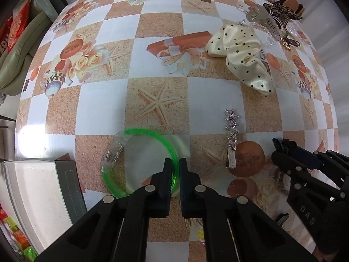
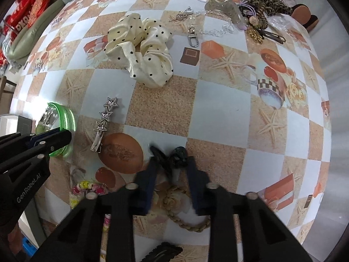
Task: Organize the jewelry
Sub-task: 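Grasp the green bangle with the left gripper while the right gripper grasps the black claw clip, then carry both items over the white tray while the right gripper opens to drop the claw clip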
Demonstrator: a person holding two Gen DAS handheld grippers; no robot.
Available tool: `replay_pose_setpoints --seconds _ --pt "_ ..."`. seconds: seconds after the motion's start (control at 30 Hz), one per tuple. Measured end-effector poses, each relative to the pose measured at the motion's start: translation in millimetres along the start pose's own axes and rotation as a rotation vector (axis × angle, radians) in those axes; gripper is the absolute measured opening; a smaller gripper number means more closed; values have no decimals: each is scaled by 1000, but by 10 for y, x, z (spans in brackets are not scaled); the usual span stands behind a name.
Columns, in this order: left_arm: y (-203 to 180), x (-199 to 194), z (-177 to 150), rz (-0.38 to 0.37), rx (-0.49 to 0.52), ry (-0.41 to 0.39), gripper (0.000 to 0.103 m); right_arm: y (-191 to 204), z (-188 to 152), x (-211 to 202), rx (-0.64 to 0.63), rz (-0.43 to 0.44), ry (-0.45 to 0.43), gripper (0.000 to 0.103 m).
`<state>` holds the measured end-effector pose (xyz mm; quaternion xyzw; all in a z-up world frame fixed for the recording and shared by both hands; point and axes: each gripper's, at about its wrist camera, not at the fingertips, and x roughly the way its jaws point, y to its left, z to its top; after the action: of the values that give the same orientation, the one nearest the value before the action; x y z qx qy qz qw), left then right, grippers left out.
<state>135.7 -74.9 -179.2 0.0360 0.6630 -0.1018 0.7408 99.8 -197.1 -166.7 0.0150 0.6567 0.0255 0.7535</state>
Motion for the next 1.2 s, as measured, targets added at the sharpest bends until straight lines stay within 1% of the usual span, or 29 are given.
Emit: replay_pose_setpoints --seconds 0.1,0.2,0.33,0.47,0.5,0.57,0.63,0.67,0.87,1.07,1.2 --pt "52 -93 -65 -14 -6 -21 11 -92 -8 -30 25 9 -10 25" --pt "95 -242 -160 -40 -8 -47 11 -192 -14 -121 65 53 -28 25" --pt "107 -415 -176 -62 -13 -80 11 -334 0 -273 104 107 -49 25" --pt "154 -606 -193 -82 -26 -118 11 -435 -6 -411 135 140 -69 25" --pt "169 -660 -198 -87 -29 -127 11 -360 -97 -453 138 146 -75 25" --pt "139 -752 -279 -89 -34 -144 11 -343 -168 -539 141 152 -83 25" --pt "183 -866 -340 -94 -37 -160 11 -316 -130 -597 137 156 -90 25" --pt "163 -902 -374 -94 -39 -168 11 -320 -204 -646 136 158 -92 25" --pt "358 -1165 -563 -92 -66 -203 11 -255 -301 -837 122 168 -108 25" --pt "671 -1353 -782 -75 -114 -226 11 10 -313 -1002 84 191 -120 25" --pt "977 -1421 -950 -50 -158 -235 11 336 -287 -1092 31 215 -127 25"
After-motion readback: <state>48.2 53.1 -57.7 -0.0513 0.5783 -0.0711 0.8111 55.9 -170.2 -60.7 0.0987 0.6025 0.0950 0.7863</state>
